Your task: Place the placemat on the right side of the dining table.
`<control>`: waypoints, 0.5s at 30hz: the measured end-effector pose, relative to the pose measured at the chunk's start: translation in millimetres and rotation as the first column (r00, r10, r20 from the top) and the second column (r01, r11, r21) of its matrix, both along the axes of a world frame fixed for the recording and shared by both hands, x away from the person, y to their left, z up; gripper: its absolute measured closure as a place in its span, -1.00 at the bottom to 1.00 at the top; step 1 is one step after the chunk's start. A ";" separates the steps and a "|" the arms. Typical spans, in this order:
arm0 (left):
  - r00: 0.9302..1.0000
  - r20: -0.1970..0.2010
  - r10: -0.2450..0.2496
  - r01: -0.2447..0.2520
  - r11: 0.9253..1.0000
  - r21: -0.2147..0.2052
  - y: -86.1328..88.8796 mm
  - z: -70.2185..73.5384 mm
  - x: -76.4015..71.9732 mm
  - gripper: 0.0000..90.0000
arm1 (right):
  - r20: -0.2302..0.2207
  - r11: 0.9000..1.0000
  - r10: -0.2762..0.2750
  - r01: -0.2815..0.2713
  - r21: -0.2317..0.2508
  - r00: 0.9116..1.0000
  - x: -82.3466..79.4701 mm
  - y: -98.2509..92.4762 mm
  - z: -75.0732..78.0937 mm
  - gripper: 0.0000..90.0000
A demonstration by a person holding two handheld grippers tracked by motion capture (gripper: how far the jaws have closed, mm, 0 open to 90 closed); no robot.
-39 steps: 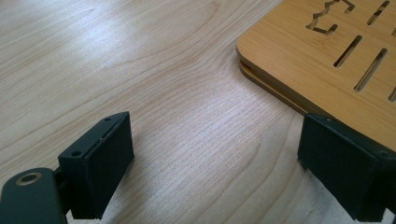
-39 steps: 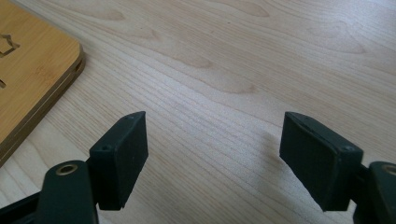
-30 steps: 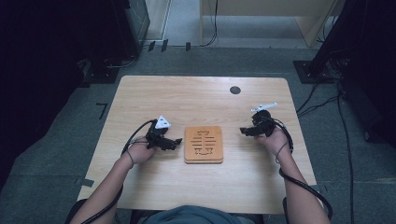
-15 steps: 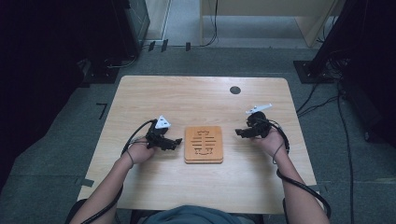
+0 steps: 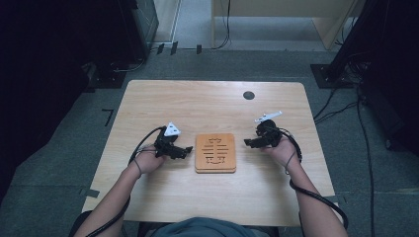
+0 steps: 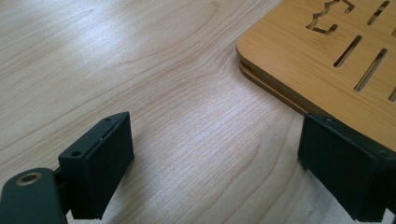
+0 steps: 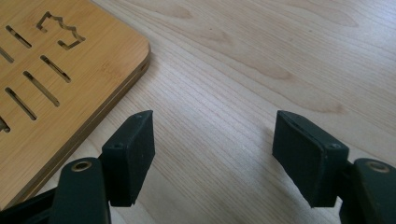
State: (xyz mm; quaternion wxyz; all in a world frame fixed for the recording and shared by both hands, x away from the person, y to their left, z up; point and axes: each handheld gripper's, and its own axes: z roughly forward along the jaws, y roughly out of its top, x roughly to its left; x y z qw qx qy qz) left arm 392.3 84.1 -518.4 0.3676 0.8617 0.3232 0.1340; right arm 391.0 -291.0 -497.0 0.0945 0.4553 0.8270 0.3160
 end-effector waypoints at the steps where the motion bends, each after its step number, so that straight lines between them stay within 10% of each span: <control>1: 1.000 0.000 0.000 0.000 1.000 0.000 0.0 0.0 0.0 -0.79 | 0.002 1.000 0.005 -0.005 0.002 1.000 0.0 0.6 0.3 -0.35; 15: 1.000 -0.001 0.019 -0.019 1.000 -0.002 -0.7 0.1 -2.1 -0.79 | -0.005 0.999 0.053 -0.053 0.004 0.999 1.8 12.0 -1.5 -0.40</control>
